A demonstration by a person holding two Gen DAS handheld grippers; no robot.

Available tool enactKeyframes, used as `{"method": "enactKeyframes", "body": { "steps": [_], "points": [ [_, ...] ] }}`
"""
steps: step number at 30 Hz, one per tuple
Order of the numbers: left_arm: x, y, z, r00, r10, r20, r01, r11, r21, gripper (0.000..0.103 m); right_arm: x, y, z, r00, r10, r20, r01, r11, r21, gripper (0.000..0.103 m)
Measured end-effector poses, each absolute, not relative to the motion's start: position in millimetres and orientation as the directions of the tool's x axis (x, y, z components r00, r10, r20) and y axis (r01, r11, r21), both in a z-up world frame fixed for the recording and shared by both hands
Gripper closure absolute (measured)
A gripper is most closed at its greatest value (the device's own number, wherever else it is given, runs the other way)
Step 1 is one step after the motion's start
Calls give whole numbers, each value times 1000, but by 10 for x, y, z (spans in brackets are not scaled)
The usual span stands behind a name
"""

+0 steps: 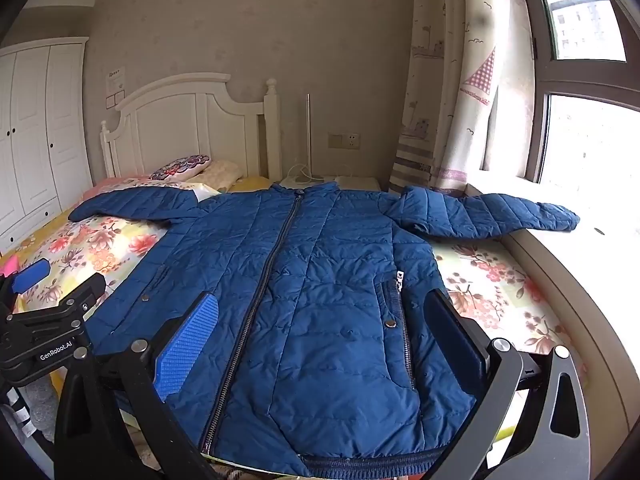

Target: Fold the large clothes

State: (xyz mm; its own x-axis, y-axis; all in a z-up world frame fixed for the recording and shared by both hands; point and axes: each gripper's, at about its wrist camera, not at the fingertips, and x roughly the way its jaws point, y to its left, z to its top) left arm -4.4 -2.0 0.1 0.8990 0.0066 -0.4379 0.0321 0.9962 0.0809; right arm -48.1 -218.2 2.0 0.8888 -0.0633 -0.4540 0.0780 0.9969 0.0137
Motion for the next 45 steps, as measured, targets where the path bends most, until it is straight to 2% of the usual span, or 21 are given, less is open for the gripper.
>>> {"method": "enactKeyframes", "body": {
  "steps": [45],
  "points": [
    [-9,41,-74,892,5,-453,33,997,75,2,-461,-2230,-52,885,-41,-463,71,996,47,4]
  ]
}}
